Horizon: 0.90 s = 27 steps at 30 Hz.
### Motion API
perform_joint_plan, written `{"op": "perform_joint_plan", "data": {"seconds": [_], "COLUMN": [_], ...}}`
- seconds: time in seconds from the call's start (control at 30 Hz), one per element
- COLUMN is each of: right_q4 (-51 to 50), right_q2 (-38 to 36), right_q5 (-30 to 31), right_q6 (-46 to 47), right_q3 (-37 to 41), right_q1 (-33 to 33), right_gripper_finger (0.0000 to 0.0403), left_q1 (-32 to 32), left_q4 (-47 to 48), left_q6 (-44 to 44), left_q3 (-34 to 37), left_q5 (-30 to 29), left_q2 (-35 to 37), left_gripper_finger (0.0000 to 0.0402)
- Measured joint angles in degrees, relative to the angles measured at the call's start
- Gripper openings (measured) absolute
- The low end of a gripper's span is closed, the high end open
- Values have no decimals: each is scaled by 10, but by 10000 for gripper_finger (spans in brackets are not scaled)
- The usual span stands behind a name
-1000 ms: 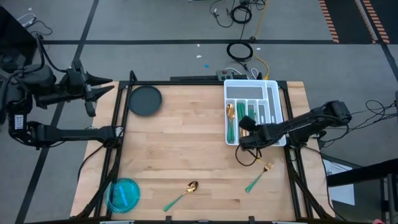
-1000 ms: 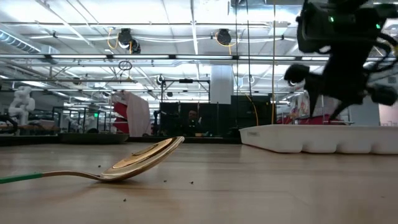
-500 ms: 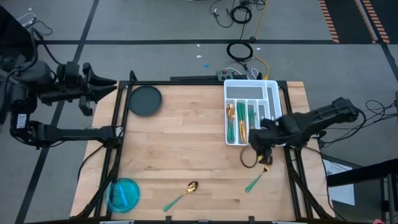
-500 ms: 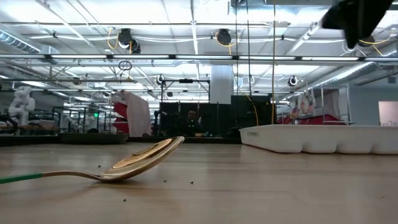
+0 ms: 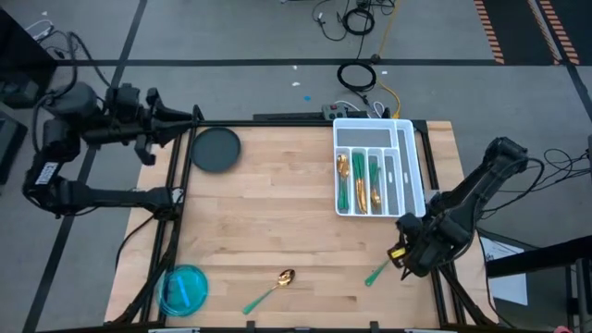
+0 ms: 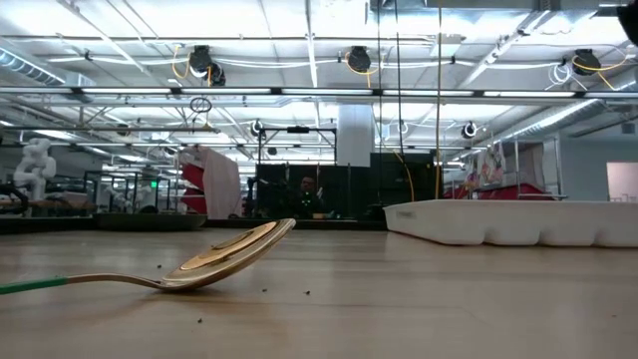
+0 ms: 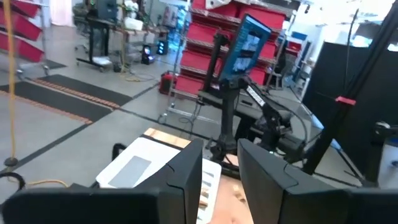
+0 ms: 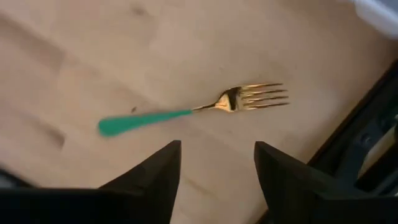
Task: Sort silverware
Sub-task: Put the green fork into the silverware tray
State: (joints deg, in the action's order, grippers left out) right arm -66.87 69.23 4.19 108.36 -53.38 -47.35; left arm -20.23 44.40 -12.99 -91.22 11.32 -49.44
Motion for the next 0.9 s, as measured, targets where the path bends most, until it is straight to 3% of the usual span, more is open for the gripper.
{"op": "perform_joint_plan", "data": {"seconds": [0.23,0.4,0.9], "right_q4": [11,-3,90], "right_q2": [0,-1,-1], "right_q5": [4,-2,0], "right_q6": [80,97,109], "right_q3": [67,91,179], "right_q1": [-2,3,24], "right_gripper_finger": [233,234,233], "left_q1": [0,0,0], "left_q4": [-9,-9,-9], "left_q6": [16,41,93], "left_q3": [0,0,0], "left_q5": [35,37,37], "left_q2": [-40,-67,-102], "left_gripper_finger": [109,109,109]}}
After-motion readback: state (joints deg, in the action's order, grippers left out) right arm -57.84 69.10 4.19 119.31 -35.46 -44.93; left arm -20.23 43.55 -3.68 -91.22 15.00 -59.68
